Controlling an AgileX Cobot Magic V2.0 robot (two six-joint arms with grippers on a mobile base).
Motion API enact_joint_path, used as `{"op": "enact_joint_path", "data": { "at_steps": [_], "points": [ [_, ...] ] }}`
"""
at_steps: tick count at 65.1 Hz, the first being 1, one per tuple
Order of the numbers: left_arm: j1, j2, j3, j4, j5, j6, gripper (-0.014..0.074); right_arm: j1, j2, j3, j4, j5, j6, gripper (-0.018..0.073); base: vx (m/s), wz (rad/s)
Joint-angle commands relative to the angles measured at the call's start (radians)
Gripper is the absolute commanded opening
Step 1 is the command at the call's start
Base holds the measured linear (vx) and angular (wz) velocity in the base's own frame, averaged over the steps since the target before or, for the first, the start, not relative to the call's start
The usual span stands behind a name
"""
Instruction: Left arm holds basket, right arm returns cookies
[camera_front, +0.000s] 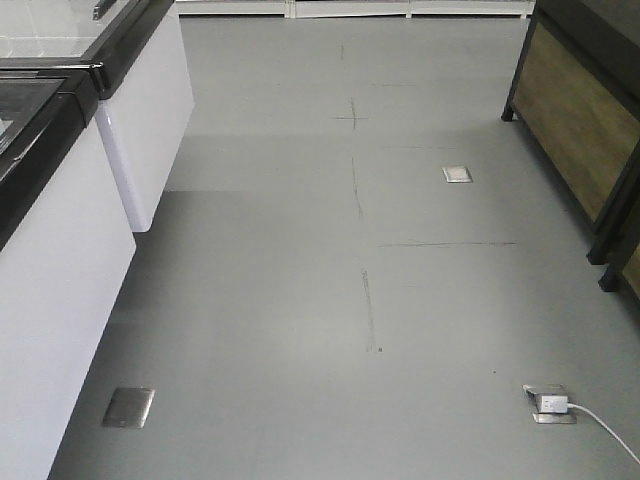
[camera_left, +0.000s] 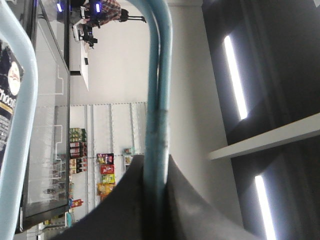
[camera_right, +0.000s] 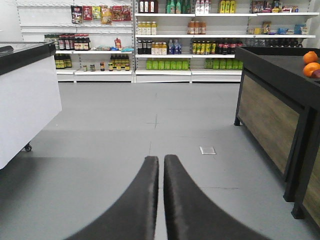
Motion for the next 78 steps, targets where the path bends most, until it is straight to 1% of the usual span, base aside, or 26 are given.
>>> {"op": "enact_joint_path", "data": {
  "at_steps": [1,7,24,30,45,78],
  "points": [
    [-0.007,-0.035,-0.034,0.089,-0.176,-0.079,-0.0006,-0.001,-0.013,0.018,-0.008,-0.068,-0.004,-0.0006,0.00,0.00],
    [-0.007,-0.035,-0.034,0.144,-0.216,-0.137,-0.0005,-0.001,-0.013,0.018,-0.008,-0.068,-0.004,-0.0006,0.00,0.00],
    [-0.009,-0.035,-0.034,0.385,-0.305,-0.348,-0.0004,-0.001,-0.013,0.018,-0.008,-0.068,-0.004,-0.0006,0.00,0.00],
    [-0.035,-0.035,-0.034,0.417,-0.322,-0.390,-0.0004,-0.001,-0.013,0.018,-0.008,-0.068,-0.004,-0.0006,0.00,0.00],
    [-0.165,-0.035,-0.034,0.415,-0.327,-0.396,-0.0004,-0.001,-0.013,0.018,-0.008,-0.068,-0.004,-0.0006,0.00,0.00],
    [-0.520,-0.026,-0.034,0.432,-0.336,-0.394,-0.0003,-0.001,-0.013,0.018,-0.008,-0.068,-0.004,-0.0006,0.00,0.00]
  ]
}}
